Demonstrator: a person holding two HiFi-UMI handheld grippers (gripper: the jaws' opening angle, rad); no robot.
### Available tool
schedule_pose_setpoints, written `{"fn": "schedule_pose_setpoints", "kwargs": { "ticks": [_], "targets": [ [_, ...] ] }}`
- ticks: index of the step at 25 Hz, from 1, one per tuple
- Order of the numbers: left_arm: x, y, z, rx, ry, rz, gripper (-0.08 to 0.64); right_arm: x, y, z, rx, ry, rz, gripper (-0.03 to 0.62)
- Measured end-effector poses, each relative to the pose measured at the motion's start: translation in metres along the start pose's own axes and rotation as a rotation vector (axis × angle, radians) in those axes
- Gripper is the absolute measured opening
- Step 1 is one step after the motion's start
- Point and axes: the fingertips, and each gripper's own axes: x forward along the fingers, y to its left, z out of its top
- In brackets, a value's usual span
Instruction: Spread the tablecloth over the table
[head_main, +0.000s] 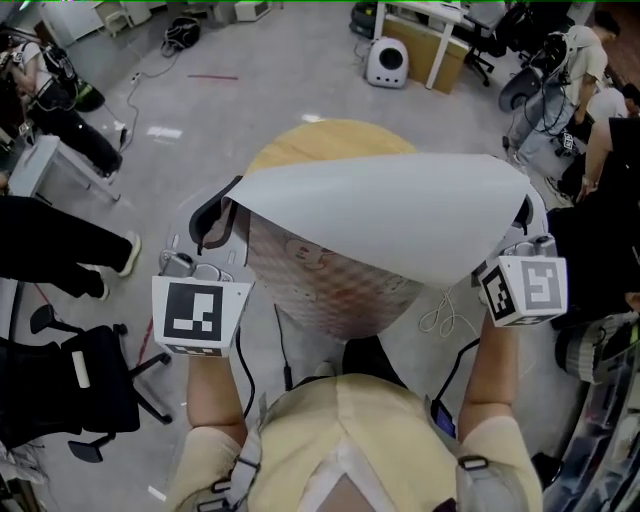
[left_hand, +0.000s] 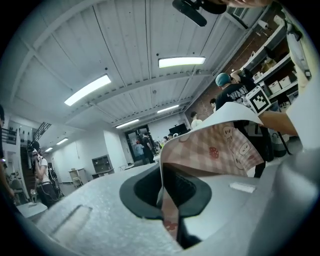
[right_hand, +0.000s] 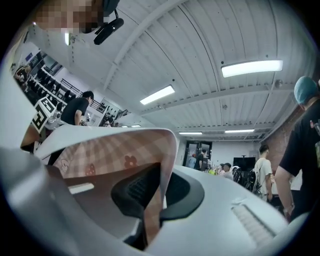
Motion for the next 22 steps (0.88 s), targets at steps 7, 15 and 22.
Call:
{"fn": "schedule_pose_setpoints", "kwargs": {
  "ticks": [7,15,22],
  "targets": [
    [0.079,0.025,-0.006,0.036,0.063,0.034,0.006,0.079,-0.031,-0.032,0.013,0.022,0.076,0.011],
    [0.18,0.063,-0.018,0.028,0.144,0.066,0.006,0.182,-0.065,-0.064,-0.005,0.059,0.168,0.011],
    [0.219,0.066,-0.061,0.023,0.212,0.06,0.008,0.213,-0.064,-0.109,-0.043,0.093,0.227,0.011]
  ]
}}
